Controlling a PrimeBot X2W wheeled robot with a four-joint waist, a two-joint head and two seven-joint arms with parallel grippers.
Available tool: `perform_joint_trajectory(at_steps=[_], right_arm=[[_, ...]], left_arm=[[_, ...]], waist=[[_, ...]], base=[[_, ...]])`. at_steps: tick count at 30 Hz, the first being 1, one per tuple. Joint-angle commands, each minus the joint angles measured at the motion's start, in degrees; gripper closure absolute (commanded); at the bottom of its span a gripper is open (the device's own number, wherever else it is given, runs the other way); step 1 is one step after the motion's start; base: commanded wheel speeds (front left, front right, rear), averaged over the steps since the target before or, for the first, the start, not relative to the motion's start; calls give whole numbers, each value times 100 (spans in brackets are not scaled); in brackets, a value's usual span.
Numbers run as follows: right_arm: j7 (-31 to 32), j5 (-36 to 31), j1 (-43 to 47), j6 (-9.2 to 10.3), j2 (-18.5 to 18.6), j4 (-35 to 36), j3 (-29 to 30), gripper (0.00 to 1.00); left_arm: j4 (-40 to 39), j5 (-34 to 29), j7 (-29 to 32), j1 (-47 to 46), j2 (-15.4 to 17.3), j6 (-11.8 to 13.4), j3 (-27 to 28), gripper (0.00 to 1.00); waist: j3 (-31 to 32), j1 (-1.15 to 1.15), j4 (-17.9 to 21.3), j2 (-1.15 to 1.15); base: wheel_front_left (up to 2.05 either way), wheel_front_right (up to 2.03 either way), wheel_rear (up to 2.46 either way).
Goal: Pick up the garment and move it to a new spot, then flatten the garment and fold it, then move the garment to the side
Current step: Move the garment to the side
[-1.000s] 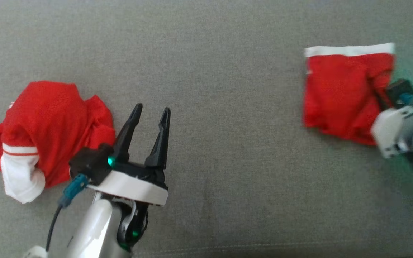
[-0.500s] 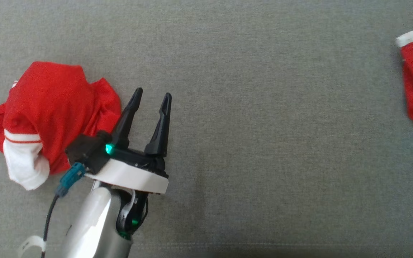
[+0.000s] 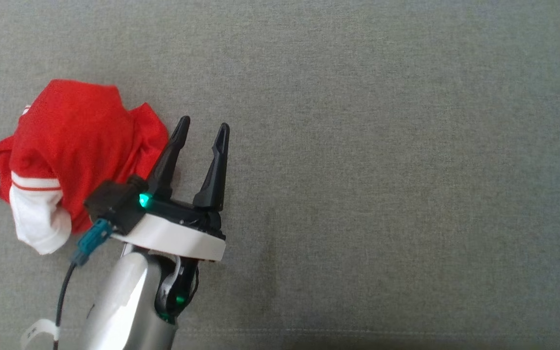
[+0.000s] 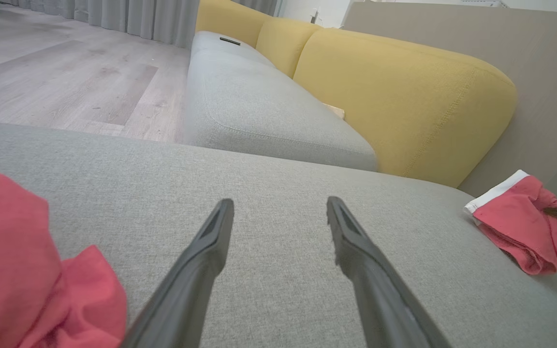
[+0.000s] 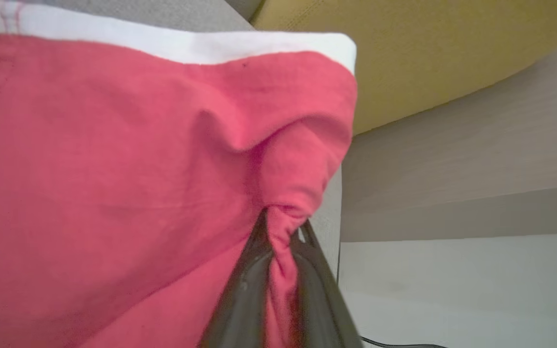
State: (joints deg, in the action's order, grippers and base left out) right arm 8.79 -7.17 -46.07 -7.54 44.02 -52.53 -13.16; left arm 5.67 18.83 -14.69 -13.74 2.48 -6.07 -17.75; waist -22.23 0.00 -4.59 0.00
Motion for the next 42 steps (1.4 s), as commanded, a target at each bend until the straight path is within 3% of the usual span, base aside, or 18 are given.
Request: perform_joint_trajectory(at_steps=[1, 2, 3, 12, 18, 27, 33, 42], right_arm=[[42, -63, 228, 5, 158, 166, 117, 100], [70, -111, 262, 5, 120, 205, 205, 23], [89, -147, 289, 5, 78, 251, 324, 0], [219, -362, 650, 5, -655, 1018, 1207, 0], [-460, 126, 951, 5, -1852, 2157, 1600, 0], [-1556, 949, 2103, 5, -3546, 3866, 1652, 0], [-2135, 1181, 3112, 5, -4028, 4200, 1470, 0], [-2373, 1659, 4076, 5, -4111, 4259, 1259, 0]], left_arm=[[-163, 2, -31, -98, 40, -17, 204, 0], [-156, -3, -31, -91, 40, -18, 207, 0], [-147, -7, -31, -85, 40, -20, 212, 0], [-76, -36, -31, 49, 40, -28, 263, 0], [-159, -34, -31, 204, 40, 12, 452, 0], [-350, -98, -31, 533, 40, 58, 750, 0], [-349, -56, -31, 831, 40, 90, 820, 0], [-297, -53, -31, 1318, 40, 99, 829, 0]], waist=[[15, 0, 11, 0], [25, 0, 18, 0], [37, 0, 25, 0], [440, 0, 114, 0], [921, 0, 177, 0], [1576, 0, 230, 0], [1920, 0, 230, 0], [2212, 0, 248, 0]], base=[[0, 0, 0], [0, 0, 0], [0, 0, 0], [0, 0, 0], [0, 0, 0], [0, 0, 0], [0, 0, 0], [0, 0, 0]])
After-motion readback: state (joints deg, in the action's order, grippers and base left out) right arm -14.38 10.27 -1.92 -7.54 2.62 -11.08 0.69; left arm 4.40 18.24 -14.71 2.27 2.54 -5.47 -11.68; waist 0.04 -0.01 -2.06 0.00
